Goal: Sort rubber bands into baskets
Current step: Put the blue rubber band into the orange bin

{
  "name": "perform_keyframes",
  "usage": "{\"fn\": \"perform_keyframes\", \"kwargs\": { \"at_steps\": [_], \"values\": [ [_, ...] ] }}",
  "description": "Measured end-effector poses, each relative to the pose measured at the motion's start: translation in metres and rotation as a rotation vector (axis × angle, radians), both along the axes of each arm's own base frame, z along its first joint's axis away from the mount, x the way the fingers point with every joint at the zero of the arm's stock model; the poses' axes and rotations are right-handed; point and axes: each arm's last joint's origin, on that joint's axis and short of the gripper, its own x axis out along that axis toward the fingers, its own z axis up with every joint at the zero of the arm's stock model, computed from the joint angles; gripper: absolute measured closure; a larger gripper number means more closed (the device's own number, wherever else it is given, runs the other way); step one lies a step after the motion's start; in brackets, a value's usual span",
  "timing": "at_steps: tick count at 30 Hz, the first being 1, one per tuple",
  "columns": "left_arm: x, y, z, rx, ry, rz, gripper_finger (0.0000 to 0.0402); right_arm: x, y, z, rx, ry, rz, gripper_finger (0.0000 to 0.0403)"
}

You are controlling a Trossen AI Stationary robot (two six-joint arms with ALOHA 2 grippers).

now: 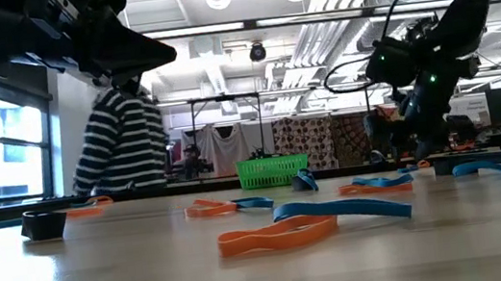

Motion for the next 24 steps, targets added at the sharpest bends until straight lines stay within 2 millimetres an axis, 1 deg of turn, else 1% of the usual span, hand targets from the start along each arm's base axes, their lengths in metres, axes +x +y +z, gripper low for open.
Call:
{"fn": "perform_keyframes", "kwargs": {
  "at_steps": [4, 7, 11, 13, 15, 20, 22, 24],
  "values": [
    [0.000, 0.000, 0.000, 0.000, -0.001, 0.000, 0.0401, 0.002, -0.006, -0.010, 0.017, -0.013, -0.005, 0.0242],
    [0.000, 0.000, 0.000, 0.004, -0.001, -0.001, 0.0401, 0.006, -0.010, -0.018, -0.001, -0.022, -0.003, 0.0242],
    [0.000, 0.000, 0.000, 0.004, -0.001, -0.003, 0.0401, 0.009, -0.010, -0.025, -0.017, 0.017, 0.013, 0.0250],
    [0.000, 0.000, 0.000, 0.006, -0.001, -0.003, 0.0401, 0.010, -0.008, -0.026, -0.021, 0.043, 0.027, 0.0266],
    [0.000, 0.000, 0.000, 0.006, -0.002, -0.004, 0.0401, 0.011, -0.006, -0.025, -0.030, 0.068, 0.046, 0.0291],
    [0.000, 0.000, 0.000, 0.005, -0.004, -0.004, 0.0401, 0.012, -0.006, -0.021, -0.020, 0.088, 0.121, 0.0383],
    [0.000, 0.000, 0.000, 0.005, -0.005, -0.004, 0.0401, 0.011, -0.005, -0.018, -0.016, 0.102, 0.158, 0.0394],
    [0.000, 0.000, 0.001, 0.005, -0.006, -0.004, 0.0401, 0.010, -0.003, -0.014, 0.004, 0.088, 0.193, 0.0388]
  ]
}}
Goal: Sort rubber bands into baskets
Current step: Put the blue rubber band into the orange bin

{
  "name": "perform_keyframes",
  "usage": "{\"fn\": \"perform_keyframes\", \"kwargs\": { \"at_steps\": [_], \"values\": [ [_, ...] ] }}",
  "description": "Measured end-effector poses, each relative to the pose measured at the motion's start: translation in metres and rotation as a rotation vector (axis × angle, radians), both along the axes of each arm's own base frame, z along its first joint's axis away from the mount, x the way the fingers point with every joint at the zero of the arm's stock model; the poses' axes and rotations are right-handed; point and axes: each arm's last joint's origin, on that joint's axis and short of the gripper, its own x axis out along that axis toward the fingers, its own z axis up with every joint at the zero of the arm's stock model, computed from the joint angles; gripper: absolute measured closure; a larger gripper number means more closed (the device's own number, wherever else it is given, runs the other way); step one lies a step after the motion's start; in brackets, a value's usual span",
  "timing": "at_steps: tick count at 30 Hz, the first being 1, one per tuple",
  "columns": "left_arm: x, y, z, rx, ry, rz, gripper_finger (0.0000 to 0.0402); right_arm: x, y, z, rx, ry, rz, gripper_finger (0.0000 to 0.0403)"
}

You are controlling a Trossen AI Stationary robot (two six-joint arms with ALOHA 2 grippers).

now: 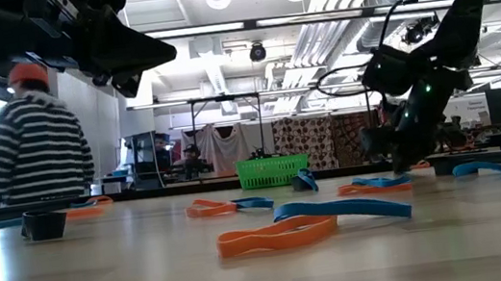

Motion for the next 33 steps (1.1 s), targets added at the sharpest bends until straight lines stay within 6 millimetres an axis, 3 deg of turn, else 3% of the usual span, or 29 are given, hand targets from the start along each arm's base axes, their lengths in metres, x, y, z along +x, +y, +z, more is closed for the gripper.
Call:
{"fn": "perform_keyframes", "kwargs": {
  "at_steps": [9, 24, 33],
  "values": [
    [0.000, 0.000, 0.000, 0.010, -0.002, 0.002, 0.0401, -0.003, 0.033, 0.034, 0.078, -0.022, 0.196, 0.0399],
    [0.000, 0.000, 0.000, 0.027, -0.003, 0.001, 0.0401, -0.019, 0.154, 0.108, 0.162, -0.291, 0.660, 0.0402],
    [0.000, 0.000, 0.000, 0.027, -0.003, 0.001, 0.0401, -0.025, 0.216, 0.154, 0.235, -0.124, 0.798, 0.0402]
  ]
}}
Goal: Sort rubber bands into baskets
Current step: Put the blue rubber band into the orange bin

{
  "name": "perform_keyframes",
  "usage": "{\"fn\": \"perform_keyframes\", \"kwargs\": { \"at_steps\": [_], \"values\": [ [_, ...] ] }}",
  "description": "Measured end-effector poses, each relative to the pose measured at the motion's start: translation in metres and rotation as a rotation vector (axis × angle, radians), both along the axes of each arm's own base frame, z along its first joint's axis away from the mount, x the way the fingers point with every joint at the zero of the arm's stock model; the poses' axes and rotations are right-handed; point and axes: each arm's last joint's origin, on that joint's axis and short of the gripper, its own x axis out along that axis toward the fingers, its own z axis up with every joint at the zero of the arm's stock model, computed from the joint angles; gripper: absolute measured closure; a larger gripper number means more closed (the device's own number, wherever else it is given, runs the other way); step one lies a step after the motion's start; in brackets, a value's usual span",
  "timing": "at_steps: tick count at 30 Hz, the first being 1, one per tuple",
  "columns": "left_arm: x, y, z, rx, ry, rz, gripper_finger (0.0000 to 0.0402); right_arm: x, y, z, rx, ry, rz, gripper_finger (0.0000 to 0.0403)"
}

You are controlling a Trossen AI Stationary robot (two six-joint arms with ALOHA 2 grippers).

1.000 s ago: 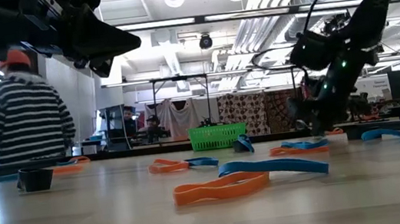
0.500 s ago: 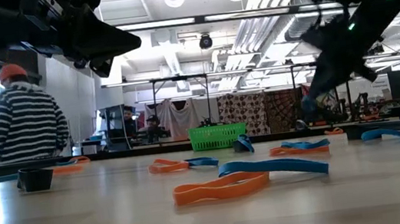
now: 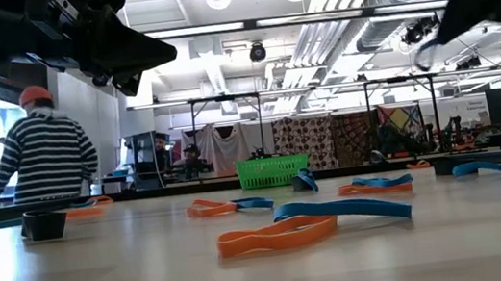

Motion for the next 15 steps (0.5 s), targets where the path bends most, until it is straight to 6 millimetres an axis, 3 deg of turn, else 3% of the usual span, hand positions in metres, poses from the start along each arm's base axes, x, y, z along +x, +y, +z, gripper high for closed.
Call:
{"fn": "perform_keyframes", "kwargs": {
  "at_steps": [9, 15],
  "values": [
    [0.000, 0.000, 0.000, 0.000, 0.000, -0.001, 0.0401, 0.001, 0.060, 0.018, 0.078, 0.242, 0.104, 0.0403],
    [0.000, 0.000, 0.000, 0.000, 0.001, 0.000, 0.0401, -0.008, 0.101, 0.016, 0.194, 0.344, 0.113, 0.0403]
  ]
}}
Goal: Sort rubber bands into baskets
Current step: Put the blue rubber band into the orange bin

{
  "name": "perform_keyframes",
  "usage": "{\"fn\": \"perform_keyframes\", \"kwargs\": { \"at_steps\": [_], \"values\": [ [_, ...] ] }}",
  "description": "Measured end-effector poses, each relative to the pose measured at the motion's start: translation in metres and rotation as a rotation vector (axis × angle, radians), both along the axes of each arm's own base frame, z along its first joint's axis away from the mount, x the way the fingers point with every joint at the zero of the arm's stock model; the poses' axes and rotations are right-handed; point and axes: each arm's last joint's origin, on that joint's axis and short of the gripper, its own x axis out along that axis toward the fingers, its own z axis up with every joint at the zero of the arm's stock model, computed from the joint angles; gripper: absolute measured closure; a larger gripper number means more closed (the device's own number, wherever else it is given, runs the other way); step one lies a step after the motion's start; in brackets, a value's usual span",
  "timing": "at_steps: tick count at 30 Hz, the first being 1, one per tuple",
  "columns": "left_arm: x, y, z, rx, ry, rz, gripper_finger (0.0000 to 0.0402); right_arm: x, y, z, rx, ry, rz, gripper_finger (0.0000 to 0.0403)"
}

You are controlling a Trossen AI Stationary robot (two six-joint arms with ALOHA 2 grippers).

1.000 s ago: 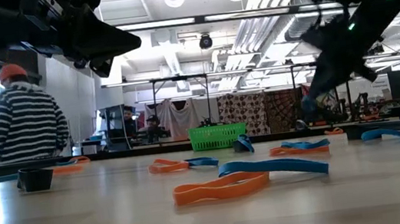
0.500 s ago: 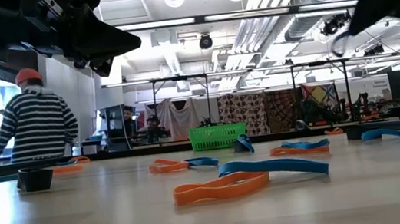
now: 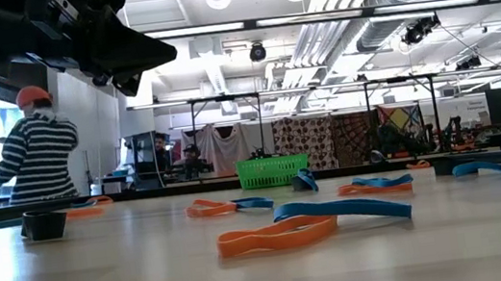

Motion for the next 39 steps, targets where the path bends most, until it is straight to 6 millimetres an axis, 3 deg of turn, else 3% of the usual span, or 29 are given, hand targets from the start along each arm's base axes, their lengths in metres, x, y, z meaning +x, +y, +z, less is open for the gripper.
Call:
{"fn": "perform_keyframes", "kwargs": {
  "at_steps": [6, 12, 22, 27, 31, 39],
  "values": [
    [0.000, 0.000, 0.000, 0.000, 0.000, 0.000, 0.0401, -0.021, 0.033, -0.015, 0.089, 0.163, -0.071, 0.0403],
    [0.000, 0.000, 0.000, 0.000, 0.000, -0.001, 0.0401, -0.038, 0.054, -0.031, 0.064, 0.237, -0.101, 0.0403],
    [0.000, 0.000, 0.000, -0.008, 0.000, 0.001, 0.0401, -0.034, 0.074, -0.067, -0.045, 0.315, -0.053, 0.0403],
    [0.000, 0.000, 0.000, -0.009, 0.000, 0.002, 0.0401, -0.028, 0.078, -0.075, -0.035, 0.349, -0.038, 0.0401],
    [0.000, 0.000, 0.000, -0.009, 0.000, 0.002, 0.0401, -0.024, 0.076, -0.075, -0.010, 0.389, -0.042, 0.0375],
    [0.000, 0.000, 0.000, 0.025, -0.002, -0.004, 0.0401, -0.010, 0.067, -0.073, 0.011, 0.426, 0.032, 0.0279]
  ]
}}
